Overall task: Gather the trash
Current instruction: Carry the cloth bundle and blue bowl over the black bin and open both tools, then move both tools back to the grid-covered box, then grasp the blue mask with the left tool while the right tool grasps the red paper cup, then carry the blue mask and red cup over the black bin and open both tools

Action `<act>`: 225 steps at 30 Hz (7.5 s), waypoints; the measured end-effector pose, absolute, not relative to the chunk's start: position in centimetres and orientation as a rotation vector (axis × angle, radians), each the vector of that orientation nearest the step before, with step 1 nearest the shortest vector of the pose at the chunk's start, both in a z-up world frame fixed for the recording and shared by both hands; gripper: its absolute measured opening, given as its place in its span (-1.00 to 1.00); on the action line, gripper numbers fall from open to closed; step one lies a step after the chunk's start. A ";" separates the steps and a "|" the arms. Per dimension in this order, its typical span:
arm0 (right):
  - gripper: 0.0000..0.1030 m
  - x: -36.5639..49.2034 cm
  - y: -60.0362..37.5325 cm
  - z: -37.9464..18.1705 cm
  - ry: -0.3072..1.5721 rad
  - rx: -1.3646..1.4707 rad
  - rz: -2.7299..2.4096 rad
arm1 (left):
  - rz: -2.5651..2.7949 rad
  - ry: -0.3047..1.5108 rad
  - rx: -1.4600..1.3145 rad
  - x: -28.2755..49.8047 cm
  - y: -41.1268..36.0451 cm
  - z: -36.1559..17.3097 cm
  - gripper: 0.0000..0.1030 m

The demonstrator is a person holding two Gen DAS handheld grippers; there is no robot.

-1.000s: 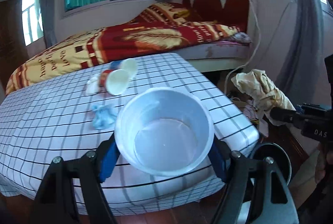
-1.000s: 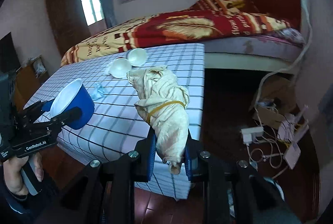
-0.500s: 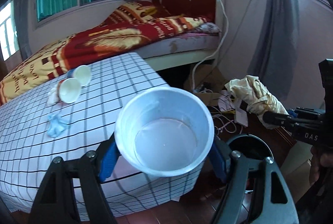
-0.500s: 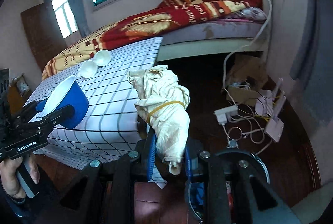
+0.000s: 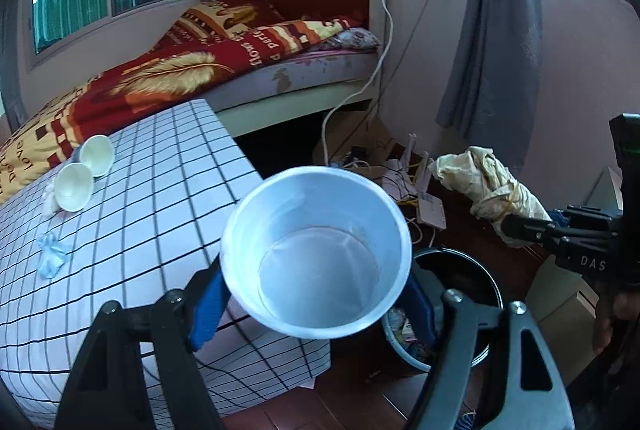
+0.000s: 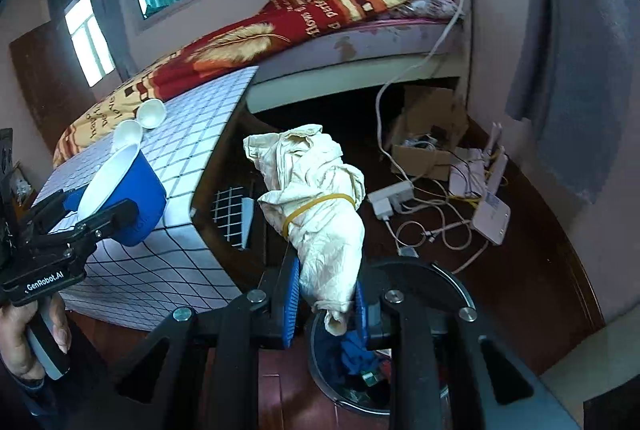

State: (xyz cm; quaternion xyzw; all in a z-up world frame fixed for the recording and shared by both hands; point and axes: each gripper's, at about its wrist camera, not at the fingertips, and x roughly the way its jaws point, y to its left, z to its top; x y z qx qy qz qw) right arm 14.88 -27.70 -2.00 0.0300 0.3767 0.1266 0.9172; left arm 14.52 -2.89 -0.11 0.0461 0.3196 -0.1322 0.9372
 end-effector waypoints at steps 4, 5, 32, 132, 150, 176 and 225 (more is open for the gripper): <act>-0.52 14.4 -29.2 -2.5 0.783 0.071 0.230 | -0.301 0.662 0.104 14.5 -4.4 -0.6 0.48; -0.52 14.4 -29.4 -2.6 0.784 0.074 0.224 | -0.309 0.665 0.107 14.5 -4.8 -0.7 0.48; -0.52 12.4 -36.5 -9.0 0.931 0.031 0.043 | -0.505 0.804 0.156 15.0 -12.7 -7.0 0.48; 1.00 17.5 -15.4 -1.3 0.659 -0.090 0.377 | 0.161 0.702 -0.055 13.3 12.7 -1.9 0.97; 1.00 27.3 -3.0 -0.6 0.737 -0.122 0.495 | 0.300 0.727 -0.214 20.5 22.7 -3.3 0.72; 0.60 40.3 17.9 -4.7 0.852 -0.264 0.720 | 0.230 0.805 -0.272 23.7 30.9 -5.2 -0.53; -0.95 23.7 -3.7 4.4 0.637 -0.113 0.587 | -0.014 0.649 -0.096 18.2 18.4 2.1 -0.63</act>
